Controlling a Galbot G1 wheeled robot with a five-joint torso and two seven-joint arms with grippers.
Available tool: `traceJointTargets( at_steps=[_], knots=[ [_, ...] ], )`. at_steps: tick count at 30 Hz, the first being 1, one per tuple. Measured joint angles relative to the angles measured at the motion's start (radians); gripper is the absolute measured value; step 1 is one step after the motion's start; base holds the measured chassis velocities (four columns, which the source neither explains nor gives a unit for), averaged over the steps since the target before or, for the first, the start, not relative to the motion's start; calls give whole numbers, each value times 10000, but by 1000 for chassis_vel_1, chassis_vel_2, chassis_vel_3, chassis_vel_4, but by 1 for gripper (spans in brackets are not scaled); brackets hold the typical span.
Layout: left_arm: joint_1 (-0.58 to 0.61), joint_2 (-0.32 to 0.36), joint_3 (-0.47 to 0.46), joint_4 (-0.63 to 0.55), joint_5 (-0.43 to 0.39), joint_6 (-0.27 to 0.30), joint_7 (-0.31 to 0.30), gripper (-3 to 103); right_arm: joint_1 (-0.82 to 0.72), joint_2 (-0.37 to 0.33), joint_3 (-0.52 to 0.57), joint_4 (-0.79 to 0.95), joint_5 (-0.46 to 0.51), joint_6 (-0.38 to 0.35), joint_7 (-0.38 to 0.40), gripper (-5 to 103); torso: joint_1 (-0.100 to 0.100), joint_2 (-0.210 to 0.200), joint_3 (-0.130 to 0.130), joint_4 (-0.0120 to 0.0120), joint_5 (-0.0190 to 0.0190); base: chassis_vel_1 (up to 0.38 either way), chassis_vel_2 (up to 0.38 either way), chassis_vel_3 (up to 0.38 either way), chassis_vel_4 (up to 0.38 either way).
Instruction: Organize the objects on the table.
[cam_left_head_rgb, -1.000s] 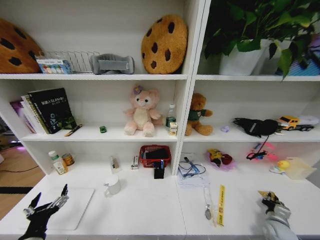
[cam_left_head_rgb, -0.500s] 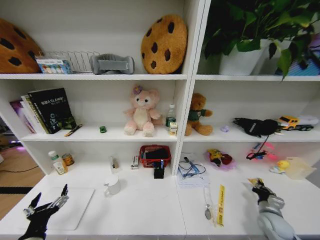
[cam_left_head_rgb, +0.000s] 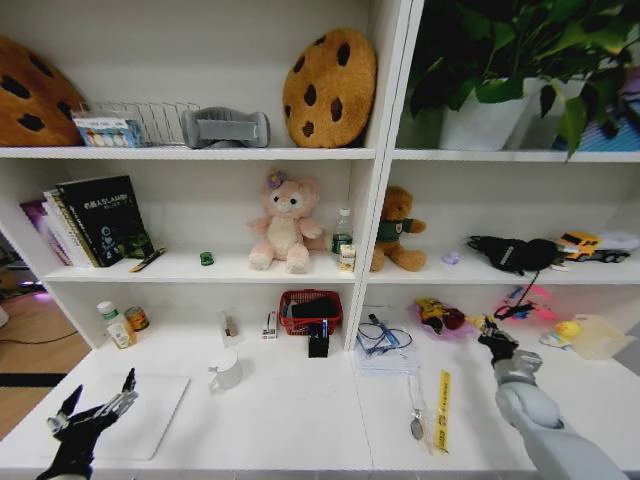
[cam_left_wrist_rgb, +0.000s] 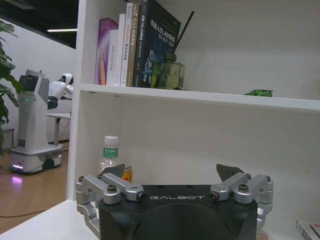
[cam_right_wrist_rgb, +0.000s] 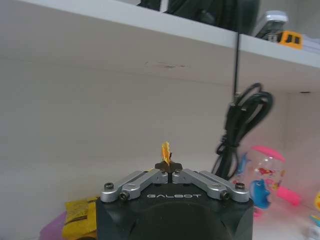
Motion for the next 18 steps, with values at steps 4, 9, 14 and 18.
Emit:
traceJointTargets(
  at_steps=[4, 9, 14, 18],
  knots=[
    [0, 0, 0, 0, 0, 0, 0, 100, 694, -17, -585, -429, -44, -4, -130, 14, 0, 0, 0, 2, 0, 0, 0, 0, 0],
    [0, 0, 0, 0, 0, 0, 0, 100, 1052, 65, -881, -662, -271, -50, -109, 30, 0, 0, -1, 0, 1, 0, 0, 0, 0],
    [0, 0, 0, 0, 0, 0, 0, 100, 820, 53, -775, -368, -275, -100, -3, 46, 0, -1, -1, 0, 2, 0, 0, 0, 0],
    [0, 0, 0, 0, 0, 0, 0, 100, 60, -79, -406, 382, -185, -110, 27, 62, 0, 0, -1, 0, 0, 0, 0, 0, 0]
  ],
)
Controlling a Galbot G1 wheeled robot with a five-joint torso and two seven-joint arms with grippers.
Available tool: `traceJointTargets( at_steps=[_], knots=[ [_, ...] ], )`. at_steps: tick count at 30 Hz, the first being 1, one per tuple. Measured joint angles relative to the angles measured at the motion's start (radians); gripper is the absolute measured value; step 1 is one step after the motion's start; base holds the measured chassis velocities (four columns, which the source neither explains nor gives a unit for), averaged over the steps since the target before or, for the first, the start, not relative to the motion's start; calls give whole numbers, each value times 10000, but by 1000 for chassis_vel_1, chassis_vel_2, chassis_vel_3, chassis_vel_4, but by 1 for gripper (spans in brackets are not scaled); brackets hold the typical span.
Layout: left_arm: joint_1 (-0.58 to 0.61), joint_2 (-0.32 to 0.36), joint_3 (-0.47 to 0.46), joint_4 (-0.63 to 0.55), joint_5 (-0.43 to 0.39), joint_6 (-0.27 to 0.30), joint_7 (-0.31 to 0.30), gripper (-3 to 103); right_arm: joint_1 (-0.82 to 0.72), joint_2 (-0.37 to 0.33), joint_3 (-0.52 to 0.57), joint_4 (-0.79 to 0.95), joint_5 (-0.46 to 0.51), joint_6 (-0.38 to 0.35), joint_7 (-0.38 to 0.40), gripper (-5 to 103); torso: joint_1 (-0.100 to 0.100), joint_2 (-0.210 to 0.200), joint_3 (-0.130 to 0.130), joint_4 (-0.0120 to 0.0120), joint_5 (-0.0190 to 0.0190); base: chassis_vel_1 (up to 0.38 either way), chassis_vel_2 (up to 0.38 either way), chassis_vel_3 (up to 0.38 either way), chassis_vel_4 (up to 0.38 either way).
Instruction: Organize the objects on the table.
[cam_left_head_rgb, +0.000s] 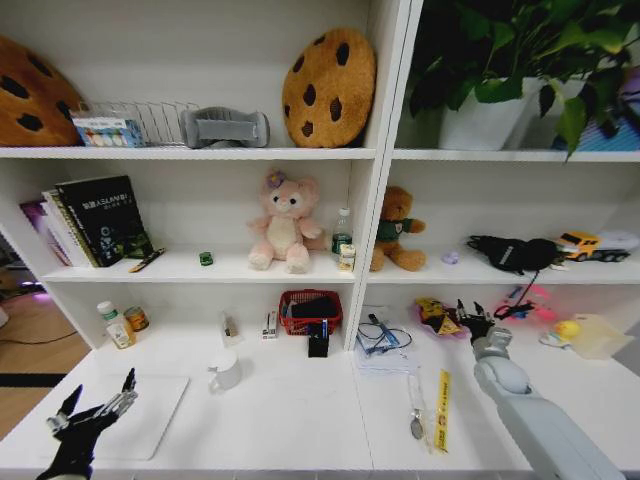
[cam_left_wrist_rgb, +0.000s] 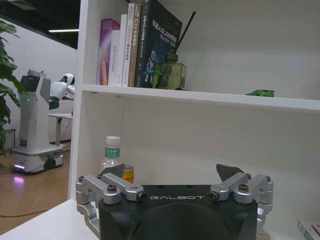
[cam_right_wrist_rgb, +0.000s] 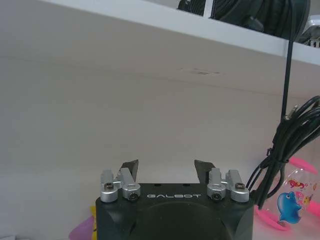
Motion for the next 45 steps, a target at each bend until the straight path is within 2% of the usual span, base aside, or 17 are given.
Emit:
traceJointTargets(
  at_steps=[1, 3, 4, 5, 6, 8, 11, 23, 33, 45],
  knots=[
    [0, 0, 0, 0, 0, 0, 0, 100, 0, 0, 0, 0, 0, 0, 0, 62, 0, 0, 0, 0, 0, 0, 0, 0, 0],
    [0, 0, 0, 0, 0, 0, 0, 100, -1253, -147, 464, 1138, -27, 9, -20, 73, 0, 0, -1, -2, -1, 0, 0, 0, 0],
    [0, 0, 0, 0, 0, 0, 0, 100, -1253, -147, 464, 1138, -27, 9, -20, 73, 0, 0, -1, -2, -1, 0, 0, 0, 0],
    [0, 0, 0, 0, 0, 1, 1, 100, -1894, -161, 677, 1691, -107, 85, -50, 84, 0, 0, -1, -2, 2, 0, 0, 0, 0],
    [0, 0, 0, 0, 0, 0, 1, 100, -2375, -178, 868, 2127, -162, 161, -142, 90, -1, 0, -1, -3, 5, 0, 0, 0, 0],
    [0, 1, 0, 0, 0, 0, 0, 100, -2582, -182, 953, 2336, -193, 207, -196, 90, -1, 0, -1, -3, 2, 0, 0, 0, 0],
    [0, 1, 0, 0, 0, 0, 1, 100, -3902, -116, 1616, 3758, -413, 489, -544, 100, -1, 1, -1, -1, 0, 0, 0, 0, 0],
    [0, 0, 0, 0, 0, 0, 0, 100, -6326, 353, 2846, 6117, -796, 1035, -630, 100, -1, 1, -1, -2, 0, 0, 0, 0, 0],
    [0, 1, 0, 0, 0, 0, 0, 100, -7296, 832, 3056, 6740, -1115, 1452, -582, 100, -1, 1, -1, -1, 0, 0, 0, 0, 0],
    [0, 0, 0, 0, 0, 0, 0, 100, -7787, 1053, 3115, 6927, -1268, 1629, -493, 100, -2, 1, 0, -2, 1, 0, 0, 0, 0]
  ],
)
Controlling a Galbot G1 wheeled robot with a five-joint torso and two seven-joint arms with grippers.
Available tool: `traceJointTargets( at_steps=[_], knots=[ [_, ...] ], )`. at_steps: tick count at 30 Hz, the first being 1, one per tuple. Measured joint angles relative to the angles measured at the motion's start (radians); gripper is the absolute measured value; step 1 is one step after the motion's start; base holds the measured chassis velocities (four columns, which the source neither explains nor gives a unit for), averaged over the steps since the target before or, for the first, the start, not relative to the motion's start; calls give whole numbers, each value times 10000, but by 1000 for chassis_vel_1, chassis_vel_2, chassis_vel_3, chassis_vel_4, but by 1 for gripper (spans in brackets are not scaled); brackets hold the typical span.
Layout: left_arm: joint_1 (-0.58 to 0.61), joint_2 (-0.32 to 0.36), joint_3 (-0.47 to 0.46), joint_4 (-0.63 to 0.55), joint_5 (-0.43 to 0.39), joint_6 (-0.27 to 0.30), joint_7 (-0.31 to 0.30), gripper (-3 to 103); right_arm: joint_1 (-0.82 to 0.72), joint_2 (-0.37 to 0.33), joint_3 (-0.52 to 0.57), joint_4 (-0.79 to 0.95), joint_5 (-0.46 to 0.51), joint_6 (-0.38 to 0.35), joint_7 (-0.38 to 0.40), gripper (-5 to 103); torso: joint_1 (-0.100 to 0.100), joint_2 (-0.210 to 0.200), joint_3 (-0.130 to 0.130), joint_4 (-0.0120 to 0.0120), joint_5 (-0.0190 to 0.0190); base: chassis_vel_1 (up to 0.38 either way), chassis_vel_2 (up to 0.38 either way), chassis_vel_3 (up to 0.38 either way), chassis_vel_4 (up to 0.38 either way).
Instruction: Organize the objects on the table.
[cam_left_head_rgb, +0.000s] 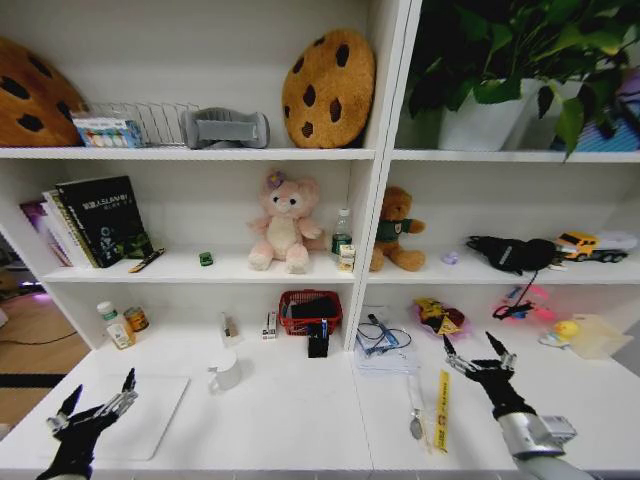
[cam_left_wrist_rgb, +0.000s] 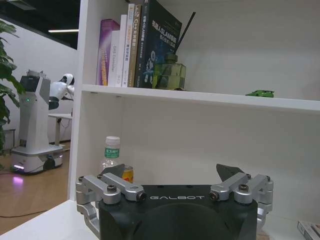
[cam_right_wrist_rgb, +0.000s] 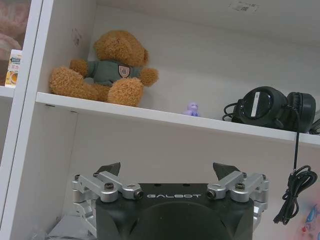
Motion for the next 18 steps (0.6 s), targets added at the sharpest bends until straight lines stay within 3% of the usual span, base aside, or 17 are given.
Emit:
traceJointTargets(
  at_steps=[18],
  knots=[
    [0, 0, 0, 0, 0, 0, 0, 100, 25, -2, 1, -16, 13, -35, 3, 100, 0, 0, 0, 1, 1, 0, 0, 0, 0]
  ],
)
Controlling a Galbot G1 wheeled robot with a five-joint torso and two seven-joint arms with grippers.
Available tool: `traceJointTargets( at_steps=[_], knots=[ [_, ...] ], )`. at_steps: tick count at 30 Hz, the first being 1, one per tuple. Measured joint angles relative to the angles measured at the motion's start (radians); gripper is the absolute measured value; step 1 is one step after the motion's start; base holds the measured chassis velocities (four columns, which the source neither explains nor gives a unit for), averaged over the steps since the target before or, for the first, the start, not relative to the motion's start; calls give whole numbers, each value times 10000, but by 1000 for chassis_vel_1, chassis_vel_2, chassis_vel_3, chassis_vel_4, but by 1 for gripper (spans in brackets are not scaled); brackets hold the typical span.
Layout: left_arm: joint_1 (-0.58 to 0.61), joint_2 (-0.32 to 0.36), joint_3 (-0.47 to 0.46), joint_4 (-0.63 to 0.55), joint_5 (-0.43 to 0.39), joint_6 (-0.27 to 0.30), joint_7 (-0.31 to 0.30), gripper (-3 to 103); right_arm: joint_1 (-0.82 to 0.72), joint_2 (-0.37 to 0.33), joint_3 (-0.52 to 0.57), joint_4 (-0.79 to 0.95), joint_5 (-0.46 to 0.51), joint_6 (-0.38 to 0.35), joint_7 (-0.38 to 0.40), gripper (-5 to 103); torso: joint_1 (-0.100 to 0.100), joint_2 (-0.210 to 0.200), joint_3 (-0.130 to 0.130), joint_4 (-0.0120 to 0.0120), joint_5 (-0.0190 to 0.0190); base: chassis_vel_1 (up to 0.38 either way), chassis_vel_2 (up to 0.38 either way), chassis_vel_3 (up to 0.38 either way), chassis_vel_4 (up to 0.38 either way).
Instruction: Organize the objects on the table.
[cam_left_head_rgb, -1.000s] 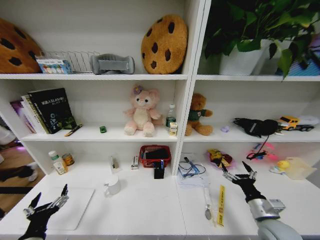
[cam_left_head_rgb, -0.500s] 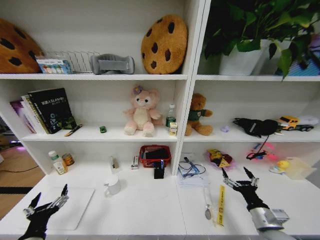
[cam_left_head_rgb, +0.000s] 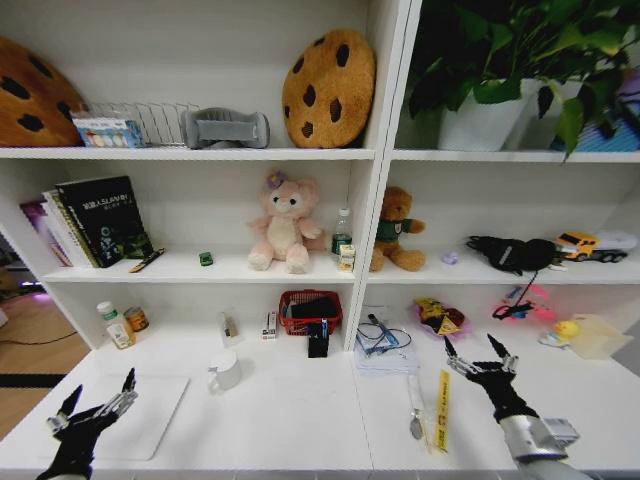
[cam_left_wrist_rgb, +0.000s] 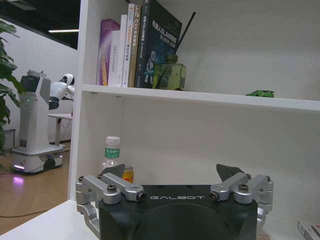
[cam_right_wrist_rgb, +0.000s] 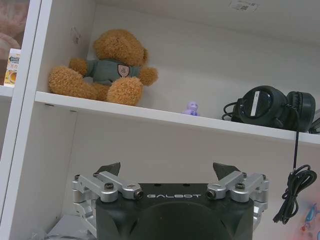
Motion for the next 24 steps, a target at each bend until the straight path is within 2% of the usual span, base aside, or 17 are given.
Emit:
traceJointTargets(
  at_steps=[9, 21, 24],
  knots=[
    [0, 0, 0, 0, 1, 0, 0, 100, 6, -3, -4, -11, 6, -7, 1, 100, 0, 0, 0, -1, 1, 36, 30, -32, -32],
    [0, 0, 0, 0, 0, 0, 0, 100, 15, -5, -13, -15, 6, -15, -1, 100, 0, 0, -1, -1, -5, 150, 161, -167, -163],
    [1, 0, 0, 0, 1, 0, 0, 100, 16, -5, -14, -16, 7, -15, -1, 100, 1, -1, 0, 0, 5, 129, 146, -118, -113]
  ],
)
